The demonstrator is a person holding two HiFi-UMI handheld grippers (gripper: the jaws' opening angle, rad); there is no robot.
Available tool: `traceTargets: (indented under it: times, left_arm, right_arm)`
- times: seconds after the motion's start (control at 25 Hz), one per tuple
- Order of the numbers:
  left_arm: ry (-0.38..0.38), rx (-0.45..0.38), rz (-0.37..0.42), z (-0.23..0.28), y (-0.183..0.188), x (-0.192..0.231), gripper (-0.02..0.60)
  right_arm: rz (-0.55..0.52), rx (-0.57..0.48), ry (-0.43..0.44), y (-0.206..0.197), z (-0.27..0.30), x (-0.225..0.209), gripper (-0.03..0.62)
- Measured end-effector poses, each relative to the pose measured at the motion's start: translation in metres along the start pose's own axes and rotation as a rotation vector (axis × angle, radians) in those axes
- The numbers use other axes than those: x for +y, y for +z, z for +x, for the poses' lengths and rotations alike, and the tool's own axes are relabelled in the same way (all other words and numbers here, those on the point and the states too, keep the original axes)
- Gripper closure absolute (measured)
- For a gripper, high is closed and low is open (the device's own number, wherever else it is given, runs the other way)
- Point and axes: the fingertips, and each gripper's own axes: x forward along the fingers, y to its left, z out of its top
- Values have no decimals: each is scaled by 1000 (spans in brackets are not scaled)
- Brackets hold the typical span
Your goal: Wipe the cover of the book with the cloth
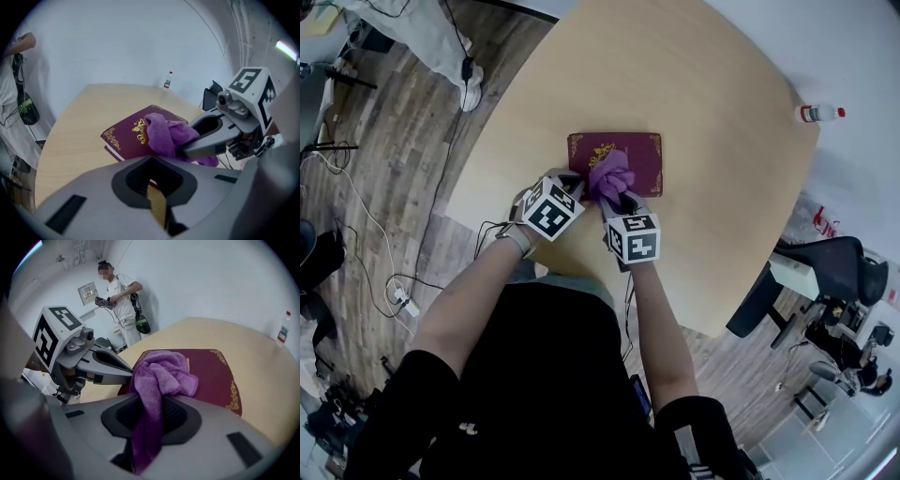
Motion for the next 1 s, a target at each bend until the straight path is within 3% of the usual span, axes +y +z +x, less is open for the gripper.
traceTargets:
  times: [0.28, 0.8, 1.0]
  left_arm:
    - [5, -4, 6, 0, 0, 0, 561]
    - [4, -14, -11, -1, 0, -1, 561]
    - [5, -20, -11, 0, 2, -1, 561]
  right_arm:
    - [62, -12, 4, 12, 12, 9, 474]
    - [165, 3, 25, 53, 29, -15, 477]
    - [128, 38, 11, 71, 41, -26, 477]
